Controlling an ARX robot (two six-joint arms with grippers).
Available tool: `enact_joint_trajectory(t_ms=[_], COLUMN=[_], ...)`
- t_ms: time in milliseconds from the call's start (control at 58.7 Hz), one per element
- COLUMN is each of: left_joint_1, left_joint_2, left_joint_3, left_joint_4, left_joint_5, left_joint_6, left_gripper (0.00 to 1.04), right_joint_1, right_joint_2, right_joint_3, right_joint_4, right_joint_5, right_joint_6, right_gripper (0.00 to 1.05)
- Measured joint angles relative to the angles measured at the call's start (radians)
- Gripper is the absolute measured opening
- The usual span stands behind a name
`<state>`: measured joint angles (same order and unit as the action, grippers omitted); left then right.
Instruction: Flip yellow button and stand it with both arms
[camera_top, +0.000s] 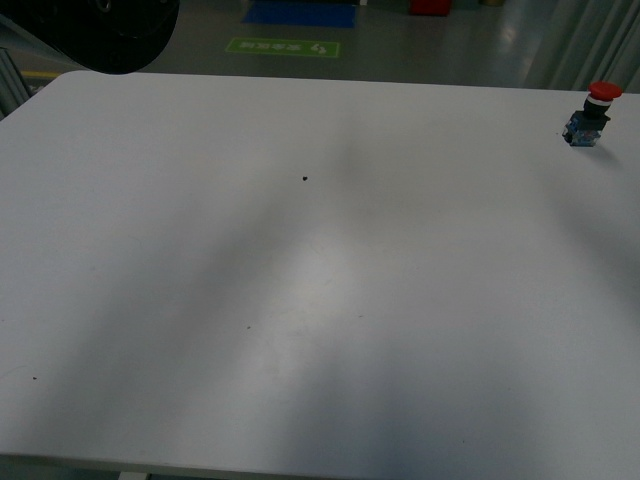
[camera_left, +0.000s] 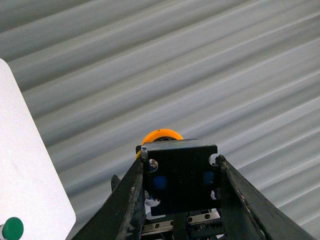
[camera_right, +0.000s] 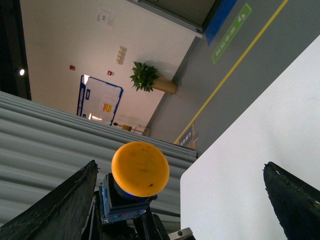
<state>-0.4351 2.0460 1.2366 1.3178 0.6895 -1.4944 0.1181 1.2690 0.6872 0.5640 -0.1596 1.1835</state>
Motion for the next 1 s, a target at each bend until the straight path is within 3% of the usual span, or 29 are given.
enact_joint_trajectory(t_ms=[392, 1005], left_joint_1=[0.0, 0.0], left_joint_2=[0.0, 0.0], left_joint_3=[0.0, 0.0], left_joint_4=[0.0, 0.0], left_joint_5=[0.0, 0.0], left_joint_6=[0.0, 0.0], left_gripper=[0.34, 0.34], right_joint_1=[0.132, 0.122], right_joint_2=[0.024, 0.138], right_joint_3=[0.053, 0.178], right_joint_4=[-0.051, -0.042], right_joint_5=[-0.019, -0.055], right_joint_6=[0.01, 0.01], right_gripper=[0.97, 0.97])
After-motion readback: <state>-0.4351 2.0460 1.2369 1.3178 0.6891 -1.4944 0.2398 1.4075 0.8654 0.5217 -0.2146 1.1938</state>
